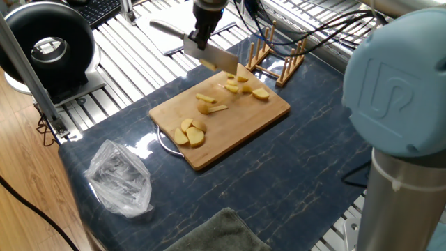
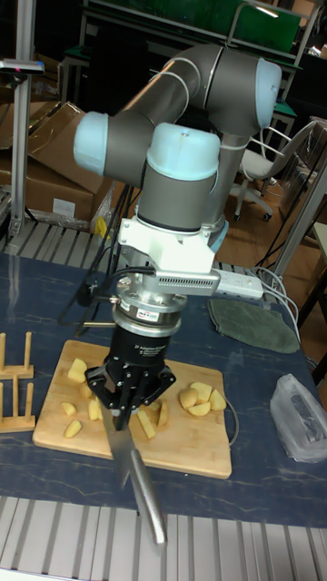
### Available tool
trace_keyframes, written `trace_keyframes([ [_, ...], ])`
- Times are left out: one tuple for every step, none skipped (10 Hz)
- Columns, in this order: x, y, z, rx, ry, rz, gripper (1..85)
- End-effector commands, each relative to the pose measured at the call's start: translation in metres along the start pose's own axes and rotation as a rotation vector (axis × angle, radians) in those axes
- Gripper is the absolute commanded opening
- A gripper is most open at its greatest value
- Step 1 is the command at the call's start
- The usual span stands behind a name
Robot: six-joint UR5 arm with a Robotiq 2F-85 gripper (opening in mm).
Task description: Chop the potatoes
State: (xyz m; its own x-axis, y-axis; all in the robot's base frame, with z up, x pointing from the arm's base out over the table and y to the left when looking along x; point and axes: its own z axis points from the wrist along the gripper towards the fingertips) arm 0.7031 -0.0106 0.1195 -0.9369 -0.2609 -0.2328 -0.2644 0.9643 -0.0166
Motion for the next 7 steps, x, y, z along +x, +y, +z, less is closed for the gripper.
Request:
trace_keyframes([
  [0.0,0.042,-0.002,-0.059,0.004,0.138,1.0],
  [0.0,0.055,-0.005,-0.071,0.011,0.168,1.0],
  [-0.002,0.074,-0.009,-0.109,0.02,0.216,1.0],
  [-0.007,0.102,-0.014,-0.155,0.03,0.292,1.0],
  [-0.014,0.124,-0.016,-0.191,0.031,0.353,1.0],
  [-0.018,0.13,-0.013,-0.187,0.026,0.364,1.0],
  [-0.017,0.128,-0.01,-0.182,0.023,0.36,1.0],
])
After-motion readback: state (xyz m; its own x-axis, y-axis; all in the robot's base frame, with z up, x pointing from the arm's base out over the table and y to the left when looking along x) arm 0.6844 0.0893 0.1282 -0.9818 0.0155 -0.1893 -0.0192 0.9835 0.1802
